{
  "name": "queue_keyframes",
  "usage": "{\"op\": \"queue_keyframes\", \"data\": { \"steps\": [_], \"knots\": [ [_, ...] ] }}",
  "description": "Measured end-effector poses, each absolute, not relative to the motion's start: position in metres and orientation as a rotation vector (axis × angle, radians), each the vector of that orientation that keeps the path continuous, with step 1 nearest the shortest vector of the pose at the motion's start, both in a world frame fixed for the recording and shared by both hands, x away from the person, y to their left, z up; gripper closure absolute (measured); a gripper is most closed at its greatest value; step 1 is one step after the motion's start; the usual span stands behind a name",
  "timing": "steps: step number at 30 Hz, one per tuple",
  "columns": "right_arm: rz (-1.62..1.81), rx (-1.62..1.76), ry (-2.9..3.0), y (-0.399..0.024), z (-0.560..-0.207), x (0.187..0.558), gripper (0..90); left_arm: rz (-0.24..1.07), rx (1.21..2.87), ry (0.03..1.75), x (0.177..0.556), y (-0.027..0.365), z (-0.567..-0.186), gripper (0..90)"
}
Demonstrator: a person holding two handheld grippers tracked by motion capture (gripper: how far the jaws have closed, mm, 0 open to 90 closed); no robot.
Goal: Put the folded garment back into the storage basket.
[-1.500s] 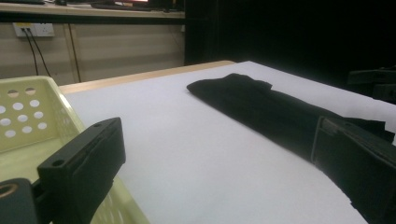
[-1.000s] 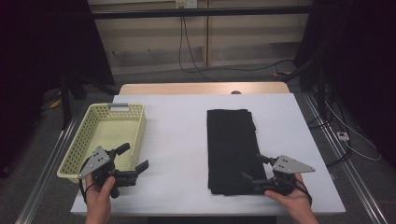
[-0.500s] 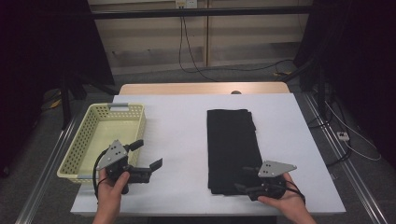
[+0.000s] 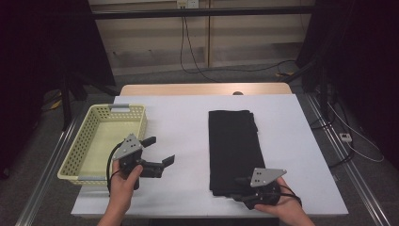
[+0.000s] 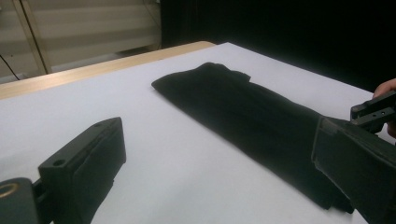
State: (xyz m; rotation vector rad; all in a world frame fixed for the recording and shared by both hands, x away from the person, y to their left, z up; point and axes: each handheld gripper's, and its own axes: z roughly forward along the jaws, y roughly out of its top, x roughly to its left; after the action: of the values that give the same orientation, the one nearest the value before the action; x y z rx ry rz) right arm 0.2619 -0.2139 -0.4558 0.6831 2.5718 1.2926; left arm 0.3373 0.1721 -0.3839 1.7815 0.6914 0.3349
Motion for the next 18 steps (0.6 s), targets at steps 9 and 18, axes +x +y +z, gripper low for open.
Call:
{"op": "queue_keyframes", "data": {
  "steps": [9, 18],
  "knots": [
    [1.187, 0.655, 2.577, -0.209, -0.458, 0.261, 44.7, 0.335, 1.801, 0.693, 0.347, 0.162, -0.383, 3.0],
    [1.128, 0.697, 2.564, -0.21, -0.455, 0.267, 66.8, 0.318, 1.826, 0.687, 0.356, 0.149, -0.382, 3.4]
  ]
}}
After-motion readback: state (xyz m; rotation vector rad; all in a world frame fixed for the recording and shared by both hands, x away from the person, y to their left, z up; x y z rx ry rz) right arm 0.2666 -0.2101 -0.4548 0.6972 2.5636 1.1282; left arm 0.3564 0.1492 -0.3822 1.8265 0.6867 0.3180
